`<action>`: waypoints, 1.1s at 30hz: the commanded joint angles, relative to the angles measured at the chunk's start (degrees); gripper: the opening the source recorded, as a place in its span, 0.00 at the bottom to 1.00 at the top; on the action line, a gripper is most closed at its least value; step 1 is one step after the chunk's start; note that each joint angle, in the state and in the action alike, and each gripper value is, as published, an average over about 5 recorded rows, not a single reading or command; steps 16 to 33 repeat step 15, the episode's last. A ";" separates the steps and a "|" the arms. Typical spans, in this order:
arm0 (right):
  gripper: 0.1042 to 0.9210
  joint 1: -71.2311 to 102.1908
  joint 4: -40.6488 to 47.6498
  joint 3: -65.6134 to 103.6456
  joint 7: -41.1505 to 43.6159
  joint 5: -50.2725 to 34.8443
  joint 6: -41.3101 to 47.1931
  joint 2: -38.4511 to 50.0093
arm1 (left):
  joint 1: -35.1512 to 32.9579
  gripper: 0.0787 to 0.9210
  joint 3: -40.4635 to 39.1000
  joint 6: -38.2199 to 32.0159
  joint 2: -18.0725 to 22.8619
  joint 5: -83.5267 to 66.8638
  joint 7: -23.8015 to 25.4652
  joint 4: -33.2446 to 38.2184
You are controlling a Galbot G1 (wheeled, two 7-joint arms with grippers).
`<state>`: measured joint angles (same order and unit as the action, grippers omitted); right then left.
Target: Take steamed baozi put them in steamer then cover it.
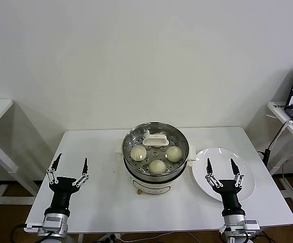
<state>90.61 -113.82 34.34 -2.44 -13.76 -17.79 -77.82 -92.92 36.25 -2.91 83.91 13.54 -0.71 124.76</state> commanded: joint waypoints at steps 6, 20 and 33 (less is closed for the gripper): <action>0.88 0.80 -1.09 0.11 -0.02 1.04 0.42 -0.46 | -1.45 0.88 -1.07 -1.82 0.19 -0.55 -0.38 -0.30; 0.88 0.82 -0.86 0.02 0.13 1.70 0.48 -0.65 | -1.25 0.88 -1.38 -1.70 0.33 -0.56 -0.36 -0.47; 0.88 0.82 -0.86 0.02 0.13 1.70 0.48 -0.65 | -1.25 0.88 -1.38 -1.70 0.33 -0.56 -0.36 -0.47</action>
